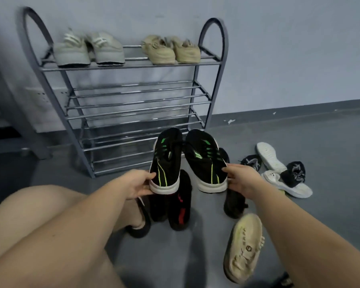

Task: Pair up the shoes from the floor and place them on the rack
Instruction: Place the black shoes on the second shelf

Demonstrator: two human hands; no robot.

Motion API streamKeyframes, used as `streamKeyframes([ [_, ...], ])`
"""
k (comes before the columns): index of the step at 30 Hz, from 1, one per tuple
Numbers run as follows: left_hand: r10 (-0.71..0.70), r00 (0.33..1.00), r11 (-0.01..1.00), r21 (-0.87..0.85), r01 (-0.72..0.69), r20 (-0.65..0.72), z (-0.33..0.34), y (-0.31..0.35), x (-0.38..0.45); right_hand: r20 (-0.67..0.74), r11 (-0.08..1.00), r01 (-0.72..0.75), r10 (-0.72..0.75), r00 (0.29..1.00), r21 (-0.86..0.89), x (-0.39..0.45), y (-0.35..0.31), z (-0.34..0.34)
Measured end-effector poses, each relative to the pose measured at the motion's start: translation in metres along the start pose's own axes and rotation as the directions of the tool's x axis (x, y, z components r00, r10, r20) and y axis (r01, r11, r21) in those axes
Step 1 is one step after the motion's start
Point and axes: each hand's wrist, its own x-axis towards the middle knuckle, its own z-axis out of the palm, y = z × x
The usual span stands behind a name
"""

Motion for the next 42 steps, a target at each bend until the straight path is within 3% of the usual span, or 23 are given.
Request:
streamKeyframes([
  [4, 0.091, 0.996, 0.996, -0.023, -0.091, -0.007, -0.028, 0.037, -0.026, 0.046, 0.997, 0.064, -0.067, 0.997, 0.050, -0.005, -0.040, 0.030],
  [17, 0.170, 0.975, 0.973, -0.130, -0.188, -0.140, -0.098, 0.101, -0.075, 0.207, 0.990, 0.122, -0.135, 0.969, 0.075, -0.001, -0.093, 0.152],
  [27, 0.217, 0.949, 0.940, -0.215, -0.267, -0.230, -0.140, 0.127, -0.027, 0.293, 0.991, 0.112, -0.128, 0.948, 0.070, 0.041, -0.119, 0.226],
  [42, 0.206, 0.890, 0.840, -0.392, -0.374, -0.407, -0.173, 0.171, 0.063, 0.325, 0.977, 0.192, -0.154, 0.933, -0.088, 0.124, -0.158, 0.295],
])
